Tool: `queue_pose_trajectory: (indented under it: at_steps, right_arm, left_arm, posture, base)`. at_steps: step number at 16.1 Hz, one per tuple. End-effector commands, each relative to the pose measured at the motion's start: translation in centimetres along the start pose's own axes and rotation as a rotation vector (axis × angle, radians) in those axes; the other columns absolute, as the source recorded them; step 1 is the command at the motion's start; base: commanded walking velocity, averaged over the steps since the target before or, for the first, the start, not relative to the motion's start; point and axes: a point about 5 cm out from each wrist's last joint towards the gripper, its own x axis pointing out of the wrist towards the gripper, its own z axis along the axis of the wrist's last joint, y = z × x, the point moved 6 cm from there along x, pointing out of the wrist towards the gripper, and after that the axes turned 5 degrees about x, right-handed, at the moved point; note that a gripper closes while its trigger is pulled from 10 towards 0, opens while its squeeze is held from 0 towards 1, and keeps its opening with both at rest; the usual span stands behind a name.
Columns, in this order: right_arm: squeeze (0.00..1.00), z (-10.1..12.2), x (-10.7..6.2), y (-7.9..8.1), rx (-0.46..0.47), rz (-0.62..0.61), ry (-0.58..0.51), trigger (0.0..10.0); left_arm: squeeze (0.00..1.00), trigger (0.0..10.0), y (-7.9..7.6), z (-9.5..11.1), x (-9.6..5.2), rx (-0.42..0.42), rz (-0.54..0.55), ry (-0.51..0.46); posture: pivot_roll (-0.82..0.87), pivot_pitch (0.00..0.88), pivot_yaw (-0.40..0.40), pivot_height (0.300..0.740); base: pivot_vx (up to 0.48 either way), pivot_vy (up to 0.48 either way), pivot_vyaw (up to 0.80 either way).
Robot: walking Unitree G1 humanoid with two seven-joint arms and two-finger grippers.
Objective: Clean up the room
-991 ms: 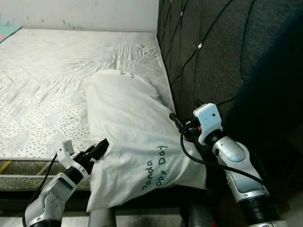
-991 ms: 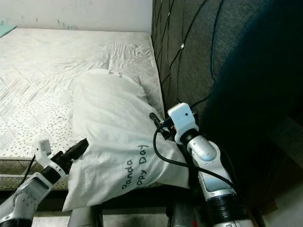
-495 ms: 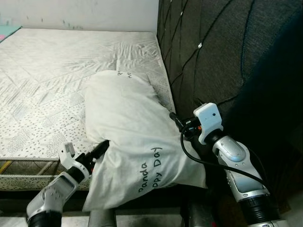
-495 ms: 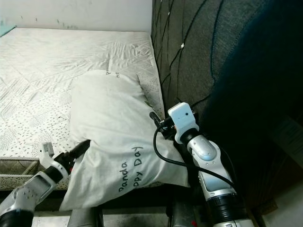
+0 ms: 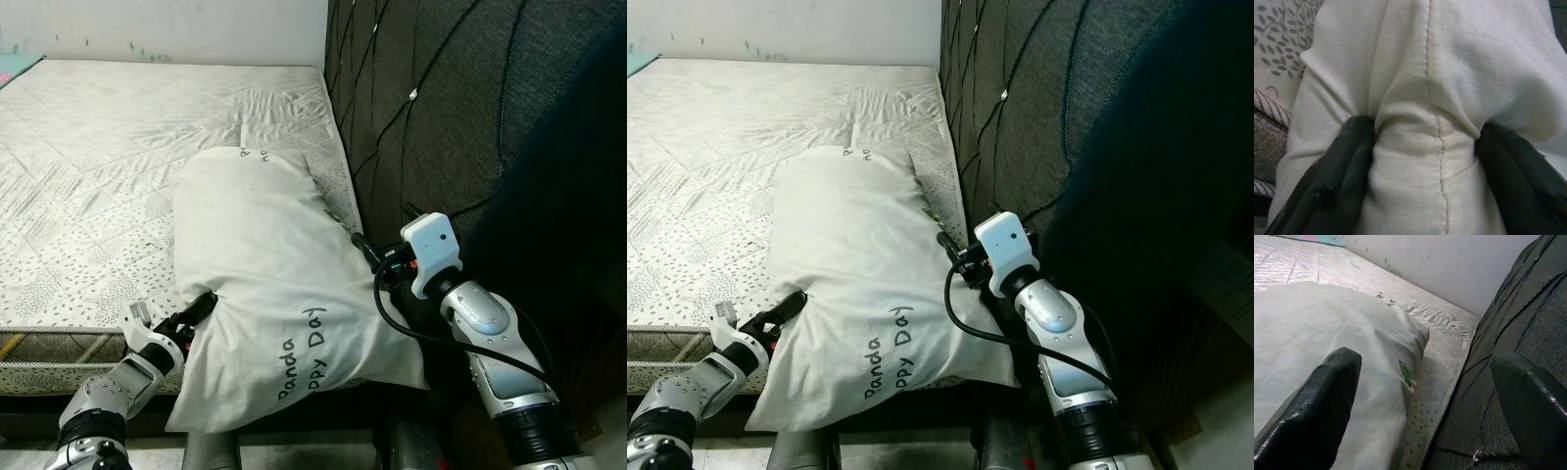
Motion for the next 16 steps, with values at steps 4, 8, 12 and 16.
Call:
queue_pose_trajectory:
  at_steps: [4, 8, 12, 16]
  right_arm:
    - [1.0, 0.0, -0.2, 0.0, -0.005, 0.012, 0.013, 10.0]
    - [1.0, -0.5, -0.3, 0.1, 0.005, 0.023, 0.03, 10.0]
    - [1.0, -0.7, -0.3, 0.3, 0.008, 0.03, 0.037, 10.0]
    - [1.0, -0.9, -0.4, 0.4, 0.007, 0.03, 0.043, 10.0]
  left_arm:
    - [0.0, 0.0, 0.4, -1.5, 0.4, -0.014, 0.028, 0.062]
    - [0.0, 0.0, 0.6, -1.5, 0.5, -0.011, 0.035, 0.064]
    - [0.0, 0.0, 0.6, -1.2, 0.5, 0.009, 0.031, 0.052]
    - [0.0, 0.0, 1.1, -0.8, 0.1, 0.032, 0.052, 0.044]
  posture:
    - [-0.19, 0.0, -0.038, 0.57]
    - [-0.18, 0.0, -0.039, 0.57]
    - [-0.18, 0.0, -0.038, 0.57]
    - [-0.18, 0.0, -0.029, 0.57]
  base:
    - [0.0, 0.0, 0.0]
    - [0.0, 0.0, 0.0]
    - [0.0, 0.0, 0.0]
    - [0.0, 0.0, 0.0]
